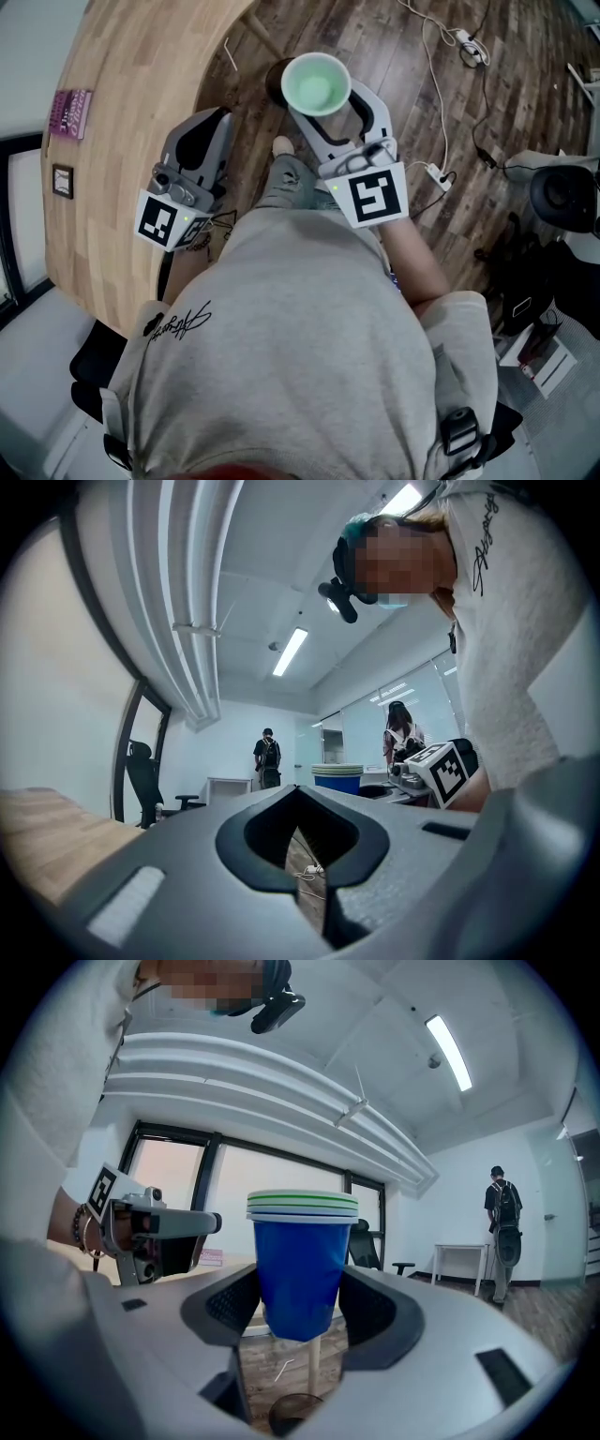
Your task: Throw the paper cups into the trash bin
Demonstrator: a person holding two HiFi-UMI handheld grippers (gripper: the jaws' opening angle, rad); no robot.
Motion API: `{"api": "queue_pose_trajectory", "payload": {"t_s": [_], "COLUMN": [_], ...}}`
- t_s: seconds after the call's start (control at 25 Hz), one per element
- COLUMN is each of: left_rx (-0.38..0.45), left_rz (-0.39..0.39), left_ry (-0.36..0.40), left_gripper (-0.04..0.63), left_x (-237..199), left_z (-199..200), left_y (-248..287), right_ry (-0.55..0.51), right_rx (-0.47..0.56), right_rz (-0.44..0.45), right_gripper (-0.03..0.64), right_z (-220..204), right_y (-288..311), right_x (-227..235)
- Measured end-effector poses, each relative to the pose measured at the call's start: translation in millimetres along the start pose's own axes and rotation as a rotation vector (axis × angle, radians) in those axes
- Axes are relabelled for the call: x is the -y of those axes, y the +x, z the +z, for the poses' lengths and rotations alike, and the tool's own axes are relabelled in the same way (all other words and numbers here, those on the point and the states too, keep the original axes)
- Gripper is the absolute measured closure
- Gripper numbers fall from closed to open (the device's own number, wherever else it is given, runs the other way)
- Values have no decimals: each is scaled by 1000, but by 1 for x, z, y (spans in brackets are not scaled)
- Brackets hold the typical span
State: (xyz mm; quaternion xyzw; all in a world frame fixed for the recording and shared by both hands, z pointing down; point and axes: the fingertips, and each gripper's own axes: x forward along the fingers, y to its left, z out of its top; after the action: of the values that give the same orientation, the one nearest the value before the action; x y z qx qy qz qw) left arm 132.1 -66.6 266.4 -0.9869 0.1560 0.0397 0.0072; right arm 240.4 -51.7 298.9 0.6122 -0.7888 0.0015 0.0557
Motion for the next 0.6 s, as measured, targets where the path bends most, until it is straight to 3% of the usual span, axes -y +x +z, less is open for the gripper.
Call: {"api": "queue_pose_trajectory", "payload": {"t_s": [0.6], "left_rx": [4], "left_rz": [5], "left_ry": [-6], "left_gripper": [592], "left_x": [-84], "left_z": [-2], "left_y": [35], "right_ry": [0], "right_rx": [2], "right_rz": [2], "right_gripper": [348], "right_z": [8], "right_y": [86], "right_x": [26]}}
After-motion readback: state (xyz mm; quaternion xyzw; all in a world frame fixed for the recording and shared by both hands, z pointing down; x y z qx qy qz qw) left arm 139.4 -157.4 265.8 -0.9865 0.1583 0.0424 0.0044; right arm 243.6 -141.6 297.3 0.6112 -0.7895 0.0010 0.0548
